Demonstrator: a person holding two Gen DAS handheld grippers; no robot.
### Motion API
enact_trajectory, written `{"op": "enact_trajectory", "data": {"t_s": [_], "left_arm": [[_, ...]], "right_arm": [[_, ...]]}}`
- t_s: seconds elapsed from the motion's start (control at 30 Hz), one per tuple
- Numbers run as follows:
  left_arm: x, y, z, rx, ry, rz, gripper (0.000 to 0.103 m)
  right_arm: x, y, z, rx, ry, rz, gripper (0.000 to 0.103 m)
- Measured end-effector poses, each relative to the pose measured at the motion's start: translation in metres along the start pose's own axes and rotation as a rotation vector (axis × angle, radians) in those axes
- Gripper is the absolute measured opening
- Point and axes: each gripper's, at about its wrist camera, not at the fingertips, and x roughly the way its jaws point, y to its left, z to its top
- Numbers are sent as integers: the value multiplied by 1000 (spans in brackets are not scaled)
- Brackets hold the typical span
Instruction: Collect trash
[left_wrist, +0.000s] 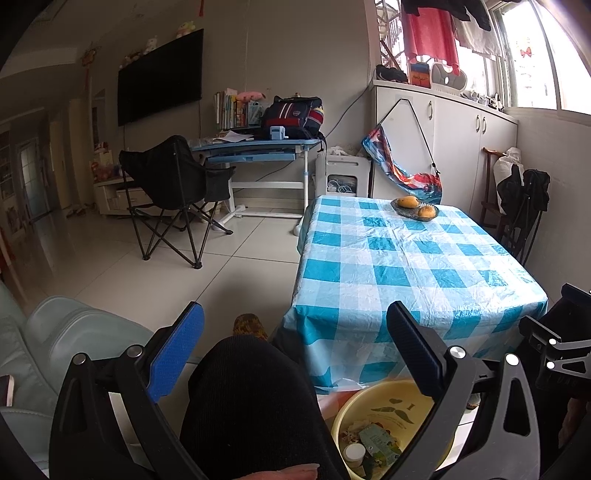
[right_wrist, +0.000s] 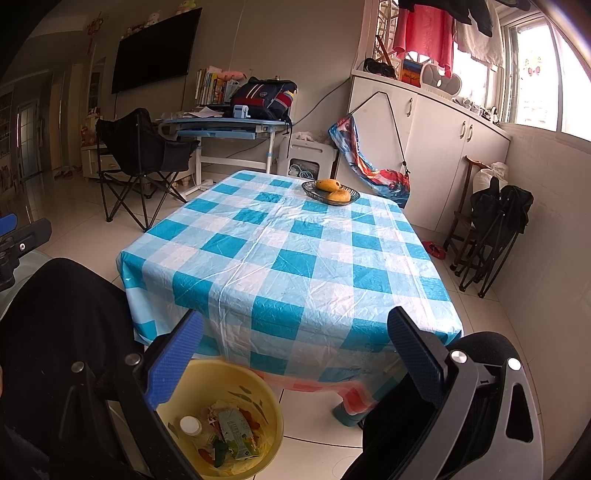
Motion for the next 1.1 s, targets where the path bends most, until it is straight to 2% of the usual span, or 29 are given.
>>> {"op": "enact_trajectory", "data": {"t_s": [1.1], "left_arm": [[7,-1,-3,-13,31,9,96]], "right_arm": [[1,-2,-2,-2,6,1,95]]}}
